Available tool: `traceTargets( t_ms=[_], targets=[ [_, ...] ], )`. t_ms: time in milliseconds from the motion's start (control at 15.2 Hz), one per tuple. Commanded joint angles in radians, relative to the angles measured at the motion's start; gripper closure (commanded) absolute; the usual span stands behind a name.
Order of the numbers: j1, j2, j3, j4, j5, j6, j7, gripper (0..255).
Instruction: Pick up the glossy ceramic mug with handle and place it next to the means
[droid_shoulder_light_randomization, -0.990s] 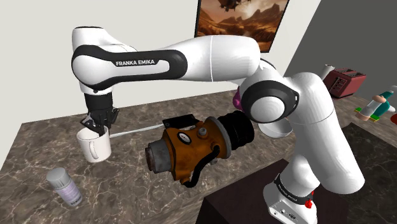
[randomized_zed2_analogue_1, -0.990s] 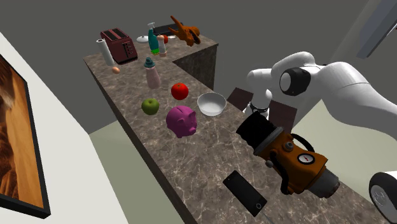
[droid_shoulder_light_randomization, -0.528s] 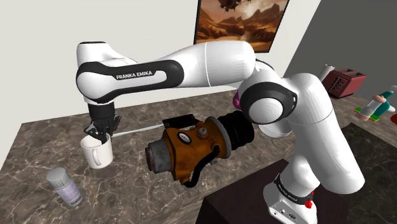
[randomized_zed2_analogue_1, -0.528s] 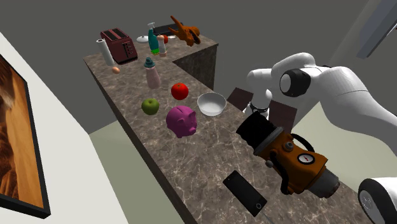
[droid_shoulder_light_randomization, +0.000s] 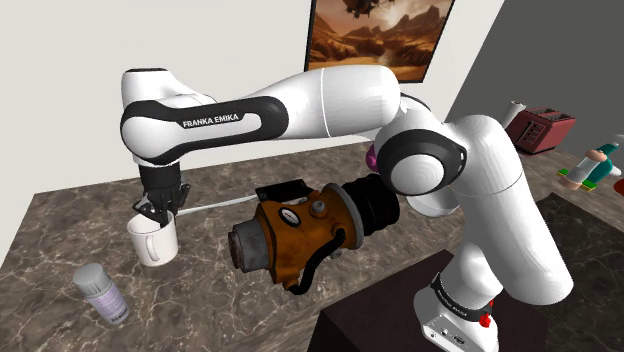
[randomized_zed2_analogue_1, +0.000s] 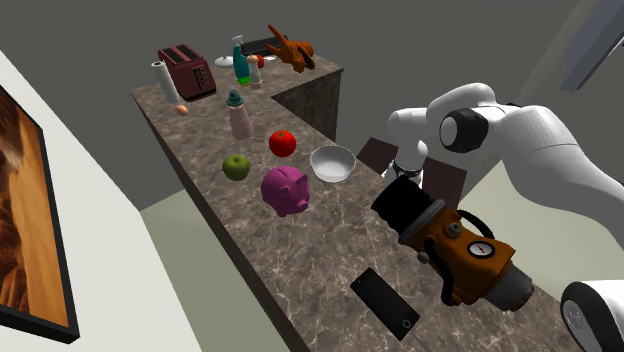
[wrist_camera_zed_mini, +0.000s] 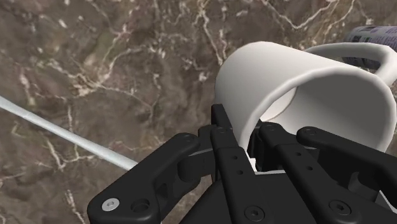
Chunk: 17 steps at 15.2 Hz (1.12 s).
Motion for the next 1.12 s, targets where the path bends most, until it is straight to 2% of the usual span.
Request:
traceTargets(
  t_ms=[0,330,594,1056],
  targets=[
    [0.000,0.000,0.000,0.000,0.000,0.000,0.000,0],
    [0.000,0.000,0.000,0.000,0.000,0.000,0.000,0],
    [-0.015,-0.009,-0.003,0.109,-0.005,-0.119,0.009,0],
    [-0.015,-0.009,-0.003,0.109,-0.005,-0.119,0.009,0]
  ],
)
